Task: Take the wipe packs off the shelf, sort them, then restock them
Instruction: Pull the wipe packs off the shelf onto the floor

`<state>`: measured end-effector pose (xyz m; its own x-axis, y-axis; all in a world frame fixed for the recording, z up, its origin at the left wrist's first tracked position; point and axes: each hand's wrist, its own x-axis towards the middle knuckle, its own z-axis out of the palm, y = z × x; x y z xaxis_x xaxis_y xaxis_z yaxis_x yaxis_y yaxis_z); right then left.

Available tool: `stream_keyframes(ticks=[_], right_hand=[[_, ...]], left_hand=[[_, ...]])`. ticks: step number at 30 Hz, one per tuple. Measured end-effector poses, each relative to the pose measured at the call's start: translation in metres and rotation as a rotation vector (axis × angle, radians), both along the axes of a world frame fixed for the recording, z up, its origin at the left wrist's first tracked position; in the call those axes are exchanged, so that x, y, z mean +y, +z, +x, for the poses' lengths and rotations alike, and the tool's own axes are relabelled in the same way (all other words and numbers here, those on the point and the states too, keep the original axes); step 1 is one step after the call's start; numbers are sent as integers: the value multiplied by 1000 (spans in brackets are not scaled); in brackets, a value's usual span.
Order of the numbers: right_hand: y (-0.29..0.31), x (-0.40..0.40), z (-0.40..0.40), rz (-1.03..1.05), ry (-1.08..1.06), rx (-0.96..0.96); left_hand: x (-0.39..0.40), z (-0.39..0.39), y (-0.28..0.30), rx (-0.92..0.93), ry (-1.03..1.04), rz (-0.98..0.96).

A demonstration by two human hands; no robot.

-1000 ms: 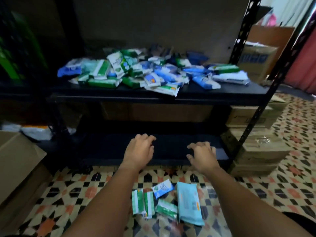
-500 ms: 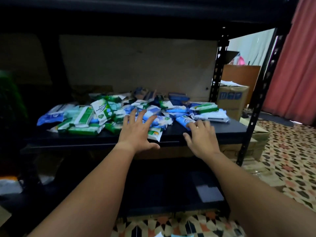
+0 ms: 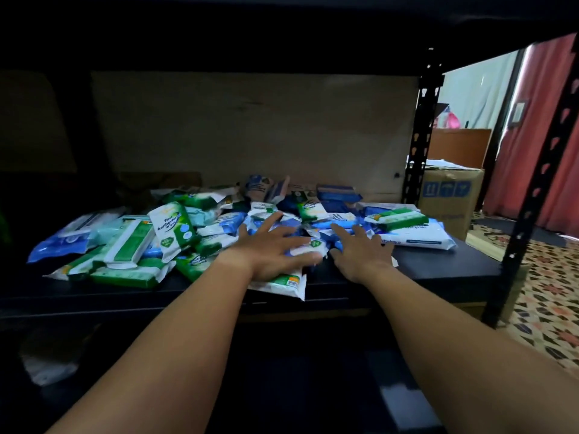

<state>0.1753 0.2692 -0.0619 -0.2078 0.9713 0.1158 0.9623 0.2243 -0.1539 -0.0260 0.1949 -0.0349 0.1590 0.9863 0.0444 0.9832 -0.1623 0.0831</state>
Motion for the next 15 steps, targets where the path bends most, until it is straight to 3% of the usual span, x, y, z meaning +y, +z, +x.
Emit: stream_keyframes(ticks=[10, 15], right_hand=[[-7, 24, -16, 144, -23, -54], [-7, 22, -17, 209, -1, -103]], left_hand=[[36, 10, -9, -8, 255, 107], [43, 17, -11, -7, 272, 133]])
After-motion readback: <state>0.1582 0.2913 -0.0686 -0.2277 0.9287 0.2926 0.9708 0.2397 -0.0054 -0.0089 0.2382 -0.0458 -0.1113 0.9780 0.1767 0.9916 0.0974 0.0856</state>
